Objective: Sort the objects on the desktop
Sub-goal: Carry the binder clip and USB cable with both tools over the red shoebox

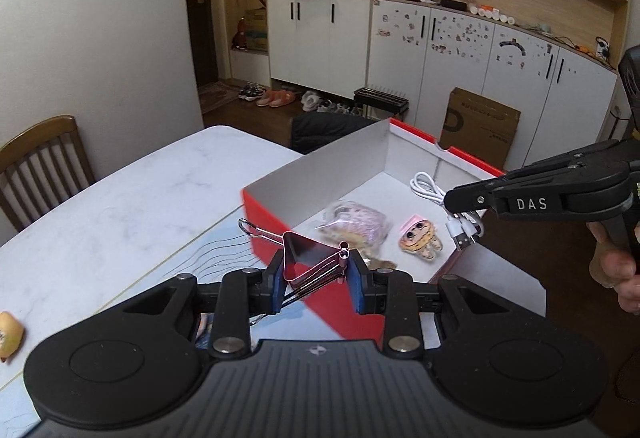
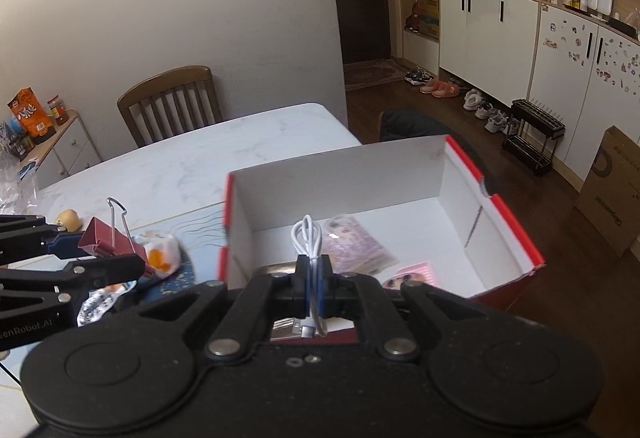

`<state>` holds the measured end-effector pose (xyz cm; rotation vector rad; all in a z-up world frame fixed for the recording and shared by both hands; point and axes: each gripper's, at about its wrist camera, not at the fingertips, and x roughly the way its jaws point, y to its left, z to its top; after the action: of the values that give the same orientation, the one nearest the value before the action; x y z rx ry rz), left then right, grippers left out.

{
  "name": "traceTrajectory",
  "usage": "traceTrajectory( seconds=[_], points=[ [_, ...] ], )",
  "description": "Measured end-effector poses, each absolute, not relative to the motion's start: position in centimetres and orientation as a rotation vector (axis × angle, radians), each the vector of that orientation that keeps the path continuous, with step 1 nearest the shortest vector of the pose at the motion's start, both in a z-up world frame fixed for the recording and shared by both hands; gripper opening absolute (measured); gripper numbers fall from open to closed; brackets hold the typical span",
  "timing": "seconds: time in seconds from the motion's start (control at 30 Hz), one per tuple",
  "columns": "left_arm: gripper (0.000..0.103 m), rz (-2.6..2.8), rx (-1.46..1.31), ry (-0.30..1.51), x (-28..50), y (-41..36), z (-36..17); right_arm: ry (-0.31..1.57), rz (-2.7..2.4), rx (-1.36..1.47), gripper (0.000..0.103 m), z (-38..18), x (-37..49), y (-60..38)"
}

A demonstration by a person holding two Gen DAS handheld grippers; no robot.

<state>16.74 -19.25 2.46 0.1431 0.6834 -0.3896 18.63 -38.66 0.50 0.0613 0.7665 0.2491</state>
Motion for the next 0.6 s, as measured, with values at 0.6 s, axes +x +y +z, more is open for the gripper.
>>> traceTrajectory(
  seconds=[0.6],
  points=[
    [0.030,-0.503,0.235,0.771,23.0,-27.8,0.6,0.821,0.256,0.059,0.003,-1.6,24.5,-44.8]
  ],
)
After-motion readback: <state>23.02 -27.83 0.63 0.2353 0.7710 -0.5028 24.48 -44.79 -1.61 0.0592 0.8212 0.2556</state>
